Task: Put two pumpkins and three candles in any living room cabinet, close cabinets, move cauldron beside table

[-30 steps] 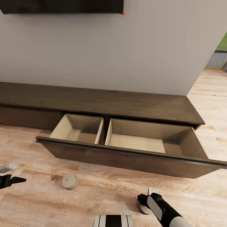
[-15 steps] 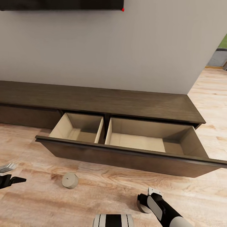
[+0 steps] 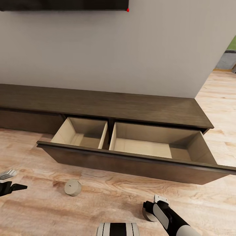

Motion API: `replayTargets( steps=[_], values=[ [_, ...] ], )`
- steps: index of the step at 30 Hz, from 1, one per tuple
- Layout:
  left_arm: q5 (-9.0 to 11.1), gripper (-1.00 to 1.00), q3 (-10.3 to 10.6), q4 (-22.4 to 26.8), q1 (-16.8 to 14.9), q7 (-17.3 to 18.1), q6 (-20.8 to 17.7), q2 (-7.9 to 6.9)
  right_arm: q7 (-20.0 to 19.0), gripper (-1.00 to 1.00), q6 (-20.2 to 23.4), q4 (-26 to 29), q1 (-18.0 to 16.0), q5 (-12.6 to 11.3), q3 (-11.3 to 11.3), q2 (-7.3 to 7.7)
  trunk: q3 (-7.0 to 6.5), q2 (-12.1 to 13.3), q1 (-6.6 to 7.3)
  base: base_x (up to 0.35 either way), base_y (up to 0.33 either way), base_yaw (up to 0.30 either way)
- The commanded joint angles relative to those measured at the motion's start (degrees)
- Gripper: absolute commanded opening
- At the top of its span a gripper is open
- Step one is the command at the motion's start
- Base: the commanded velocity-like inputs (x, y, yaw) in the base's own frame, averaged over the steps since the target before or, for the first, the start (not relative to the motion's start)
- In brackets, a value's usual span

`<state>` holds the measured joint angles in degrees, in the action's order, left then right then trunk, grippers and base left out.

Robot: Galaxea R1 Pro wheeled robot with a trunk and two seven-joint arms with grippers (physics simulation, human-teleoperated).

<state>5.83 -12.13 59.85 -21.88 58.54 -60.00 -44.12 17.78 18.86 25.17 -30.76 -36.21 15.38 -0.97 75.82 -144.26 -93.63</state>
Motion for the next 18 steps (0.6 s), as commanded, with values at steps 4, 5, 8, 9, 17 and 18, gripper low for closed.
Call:
replayTargets(
  steps=[4,5,8,9,17,18],
  values=[
    [0.02,1.0,0.0,0.0,0.0,0.0,0.0,0.0,0.17,1.0,-0.04,-0.24,-0.04,0.0,0.0,0.0,0.0,0.0,0.0,0.0,0.0,0.0],
    [0.02,1.0,0.0,0.0,0.0,0.0,0.0,0.0,0.2,1.0,-0.07,-0.3,-0.06,0.0,0.0,0.0,0.0,0.0,0.0,0.0,0.0,0.0],
    [0.01,1.0,0.0,0.0,0.0,0.0,0.0,0.0,0.24,1.0,-0.11,-0.35,-0.08,0.0,-0.04,-0.02,0.0,0.0,0.0,0.0,0.0,0.0],
    [0.02,1.0,0.0,0.0,0.0,0.0,0.0,0.0,0.26,1.0,-0.11,-0.36,-0.08,0.0,-0.05,-0.03,0.0,0.0,0.0,0.0,0.0,0.0],
    [-0.02,1.0,0.0,0.0,0.0,0.0,0.0,0.0,0.33,1.0,-0.13,-0.39,-0.09,0.0,-0.09,-0.09,0.0,0.0,0.0,0.0,0.0,0.0],
    [-0.01,1.0,0.0,0.0,0.0,0.0,0.0,0.0,0.33,1.0,-0.13,-0.39,-0.09,0.0,-0.09,-0.09,0.0,0.0,0.0,0.0,0.0,0.0]
  ],
)
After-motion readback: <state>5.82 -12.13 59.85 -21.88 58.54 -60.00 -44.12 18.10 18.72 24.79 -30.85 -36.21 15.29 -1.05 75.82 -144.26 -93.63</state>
